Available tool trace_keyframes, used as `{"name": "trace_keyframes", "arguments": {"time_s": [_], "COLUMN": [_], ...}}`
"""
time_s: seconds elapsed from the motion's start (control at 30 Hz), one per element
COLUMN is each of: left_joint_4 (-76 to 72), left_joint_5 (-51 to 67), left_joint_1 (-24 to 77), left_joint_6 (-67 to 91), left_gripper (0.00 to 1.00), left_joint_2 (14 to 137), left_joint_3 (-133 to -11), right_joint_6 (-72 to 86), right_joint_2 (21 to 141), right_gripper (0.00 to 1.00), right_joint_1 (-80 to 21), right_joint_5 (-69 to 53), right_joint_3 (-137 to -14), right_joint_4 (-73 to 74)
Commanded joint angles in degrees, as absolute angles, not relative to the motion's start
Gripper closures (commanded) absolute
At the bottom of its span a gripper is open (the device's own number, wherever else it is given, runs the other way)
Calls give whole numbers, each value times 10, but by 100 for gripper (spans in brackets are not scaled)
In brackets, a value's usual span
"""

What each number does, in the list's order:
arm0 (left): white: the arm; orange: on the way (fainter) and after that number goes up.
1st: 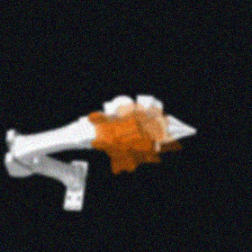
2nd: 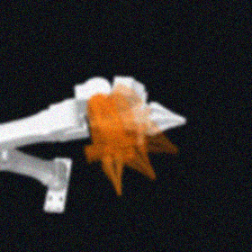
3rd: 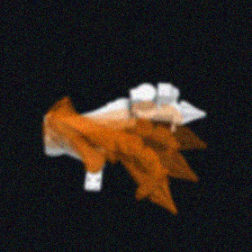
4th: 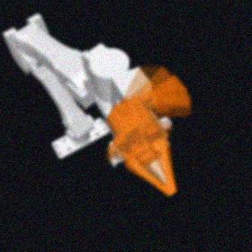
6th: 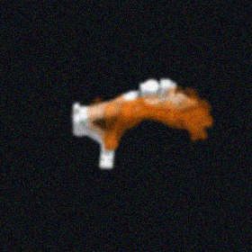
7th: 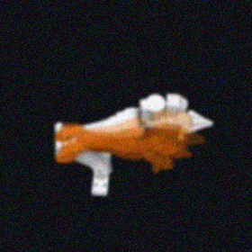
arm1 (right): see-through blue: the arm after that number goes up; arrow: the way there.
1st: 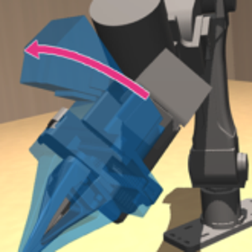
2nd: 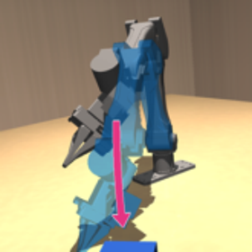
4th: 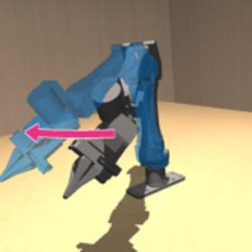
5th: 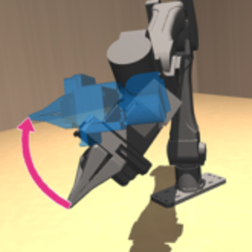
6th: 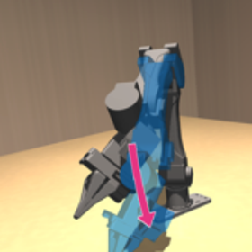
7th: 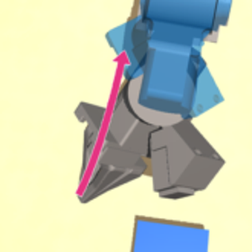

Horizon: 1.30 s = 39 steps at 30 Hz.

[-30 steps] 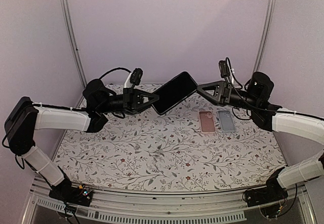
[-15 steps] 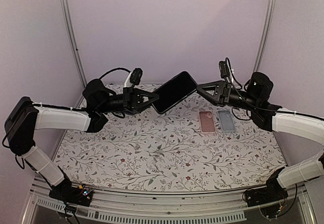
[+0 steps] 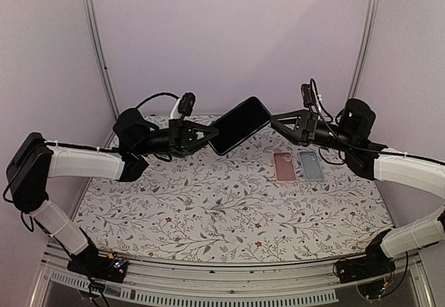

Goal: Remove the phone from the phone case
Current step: Remove the bottom right corner of the phone case from the phone.

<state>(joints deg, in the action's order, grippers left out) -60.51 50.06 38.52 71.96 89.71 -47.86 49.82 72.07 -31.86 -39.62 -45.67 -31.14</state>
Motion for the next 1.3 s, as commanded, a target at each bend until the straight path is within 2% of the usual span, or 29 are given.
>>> {"name": "trace_keyframes", "arguments": {"time_s": [0.0, 0.7, 1.27], "left_joint_4": [-705, -747, -826], "left_joint_5": [520, 507, 495], "left_joint_1": [402, 403, 405], "left_joint_6": [700, 703, 756], "left_gripper": [100, 100, 100], "left_joint_2": [871, 841, 862], "left_joint_3": [-507, -493, -484], "right_joint_6": [498, 502, 477], "right_joint_2": [739, 756, 774], "right_gripper": [43, 43, 43], "right_joint_1": [-311, -309, -309], "right_joint_5": [-381, -370, -429], "right_joint_3": [-448, -440, -447], "right_joint_4": [-260, -236, -246]}}
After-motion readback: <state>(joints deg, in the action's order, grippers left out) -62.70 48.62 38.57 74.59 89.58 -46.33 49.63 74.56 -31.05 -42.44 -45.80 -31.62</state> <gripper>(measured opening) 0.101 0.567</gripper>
